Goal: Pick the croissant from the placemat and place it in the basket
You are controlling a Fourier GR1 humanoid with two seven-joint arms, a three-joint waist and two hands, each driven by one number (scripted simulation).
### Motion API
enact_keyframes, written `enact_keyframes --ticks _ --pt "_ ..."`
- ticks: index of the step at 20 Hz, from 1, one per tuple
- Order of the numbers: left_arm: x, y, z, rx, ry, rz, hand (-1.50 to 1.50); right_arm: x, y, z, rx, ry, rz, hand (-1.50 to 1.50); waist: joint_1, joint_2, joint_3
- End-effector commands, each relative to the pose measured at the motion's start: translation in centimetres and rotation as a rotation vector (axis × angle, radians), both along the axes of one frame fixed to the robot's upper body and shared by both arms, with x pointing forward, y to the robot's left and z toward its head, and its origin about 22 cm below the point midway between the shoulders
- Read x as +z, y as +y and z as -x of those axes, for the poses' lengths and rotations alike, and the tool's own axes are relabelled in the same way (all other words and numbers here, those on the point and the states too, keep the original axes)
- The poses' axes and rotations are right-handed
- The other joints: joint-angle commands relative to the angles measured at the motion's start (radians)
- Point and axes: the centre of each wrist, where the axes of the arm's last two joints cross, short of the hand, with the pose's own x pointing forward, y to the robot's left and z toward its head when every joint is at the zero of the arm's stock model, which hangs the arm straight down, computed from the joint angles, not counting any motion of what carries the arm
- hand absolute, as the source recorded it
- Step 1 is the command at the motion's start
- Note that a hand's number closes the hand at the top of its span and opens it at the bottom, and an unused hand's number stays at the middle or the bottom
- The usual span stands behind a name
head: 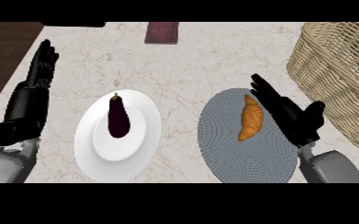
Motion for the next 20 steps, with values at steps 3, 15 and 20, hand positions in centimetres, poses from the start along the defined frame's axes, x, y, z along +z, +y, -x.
enact_keyframes --ticks 3,15,20 --pt "-2.0 1.1 0.5 0.036 0.199 0.058 0.00 5.3 -1.7 -5.9 -0.008 -0.279 -0.084 1.50 -0.009 0.009 -0.022" --pt "-5.0 1.3 -0.9 0.020 0.510 0.226 0.00 3.9 12.4 -4.7 0.312 -0.779 0.361 -1.50 -0.031 0.003 -0.026" --pt "-3.3 2.5 -2.3 0.056 0.535 0.228 0.00 8.9 17.0 -4.0 0.255 -0.605 0.479 -1.50 -0.058 -0.007 -0.026"
